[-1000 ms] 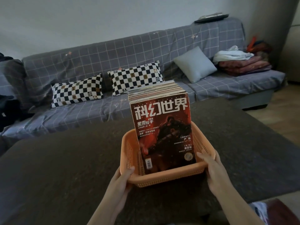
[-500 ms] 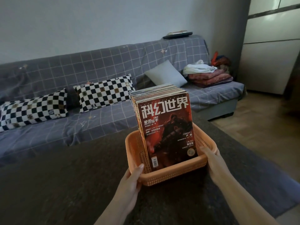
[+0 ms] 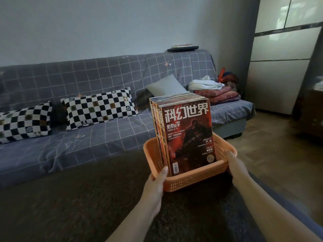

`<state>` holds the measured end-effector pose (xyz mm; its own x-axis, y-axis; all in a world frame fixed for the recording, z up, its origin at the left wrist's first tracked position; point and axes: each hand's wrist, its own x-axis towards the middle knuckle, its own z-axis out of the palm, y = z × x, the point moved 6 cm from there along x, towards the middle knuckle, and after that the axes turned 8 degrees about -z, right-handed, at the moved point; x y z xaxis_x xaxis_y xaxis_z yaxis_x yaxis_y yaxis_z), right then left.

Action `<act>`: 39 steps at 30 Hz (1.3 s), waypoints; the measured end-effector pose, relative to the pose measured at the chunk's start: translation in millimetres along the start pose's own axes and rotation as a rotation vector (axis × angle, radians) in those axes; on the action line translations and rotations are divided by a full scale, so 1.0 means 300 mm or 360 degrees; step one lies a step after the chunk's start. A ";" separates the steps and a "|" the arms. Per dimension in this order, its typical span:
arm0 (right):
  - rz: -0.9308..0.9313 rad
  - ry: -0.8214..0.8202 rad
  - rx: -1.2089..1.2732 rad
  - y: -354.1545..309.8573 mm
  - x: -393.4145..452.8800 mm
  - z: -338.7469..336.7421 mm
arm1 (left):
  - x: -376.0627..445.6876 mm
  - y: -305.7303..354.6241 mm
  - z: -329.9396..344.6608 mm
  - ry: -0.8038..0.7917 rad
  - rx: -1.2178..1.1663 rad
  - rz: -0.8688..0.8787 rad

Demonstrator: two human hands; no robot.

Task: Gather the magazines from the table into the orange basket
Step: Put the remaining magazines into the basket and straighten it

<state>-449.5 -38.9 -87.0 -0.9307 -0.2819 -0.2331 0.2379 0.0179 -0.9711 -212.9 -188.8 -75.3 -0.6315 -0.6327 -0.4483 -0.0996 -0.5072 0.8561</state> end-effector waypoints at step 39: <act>-0.0036 -0.0065 -0.0180 -0.068 0.341 0.097 | 0.355 0.091 0.130 0.0112 0.0025 0.0076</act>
<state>-541.4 -95.9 -89.5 -0.9226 -0.3225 -0.2114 0.1821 0.1187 -0.9761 -312.9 -247.1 -89.6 -0.5802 -0.6959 -0.4232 -0.0829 -0.4664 0.8807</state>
